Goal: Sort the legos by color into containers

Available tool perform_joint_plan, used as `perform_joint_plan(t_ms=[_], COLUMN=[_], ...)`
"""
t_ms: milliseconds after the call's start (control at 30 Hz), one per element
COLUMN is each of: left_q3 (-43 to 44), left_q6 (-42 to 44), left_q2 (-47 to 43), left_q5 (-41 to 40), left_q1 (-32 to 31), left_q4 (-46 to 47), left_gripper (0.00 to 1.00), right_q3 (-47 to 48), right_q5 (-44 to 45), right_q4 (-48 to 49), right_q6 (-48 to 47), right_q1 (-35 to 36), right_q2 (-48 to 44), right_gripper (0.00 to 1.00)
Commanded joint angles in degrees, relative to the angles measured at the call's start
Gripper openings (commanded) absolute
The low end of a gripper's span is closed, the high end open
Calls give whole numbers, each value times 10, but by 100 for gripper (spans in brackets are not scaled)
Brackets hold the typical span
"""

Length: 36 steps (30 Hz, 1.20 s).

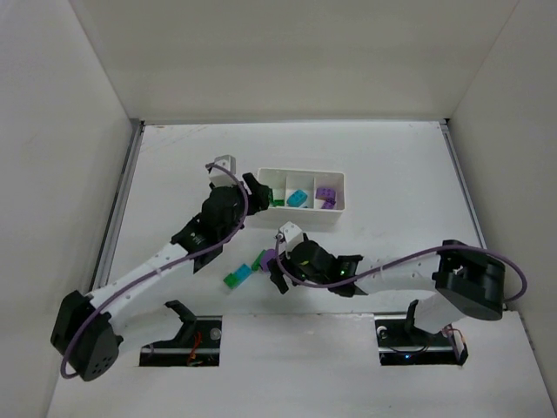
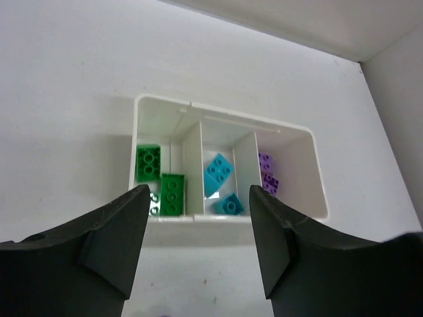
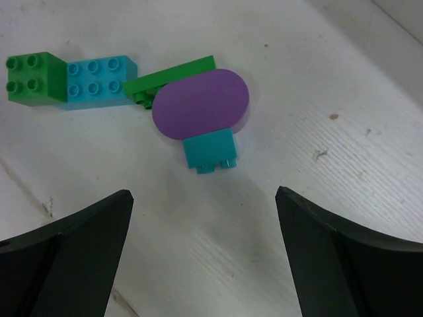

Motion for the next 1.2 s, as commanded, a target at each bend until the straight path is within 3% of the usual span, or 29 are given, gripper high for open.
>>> perform_joint_plan(t_ms=[0,200,367,633,867,1167], left_q3=[-64,-154,-184,-196,-197,-179], left_q6=[-41,-109,-121,-121,-124,-151], left_q2=[-65,-184,-226,-200,-188,-156], left_q5=[24,81,99,140,156,194], left_q1=[-8,-11,-10,-2,3,8], left_q4=[-61,-144,-193,-202,-189,-126], left_gripper=[59,59,59,60,64,75], right_q3=[49,75,84,90,80,32], right_q5=[-33,-45,-53,-72,-81,-69], right_q4=[2,-11,-6,20,27,21], right_q6=[-23,-42,-45,-60,-60,-31], right_q1=[-13,-38,-54,-52,-52,-52], right_q2=[33,87,111,133,121,8], right_gripper=[94,80,69,58,36,32])
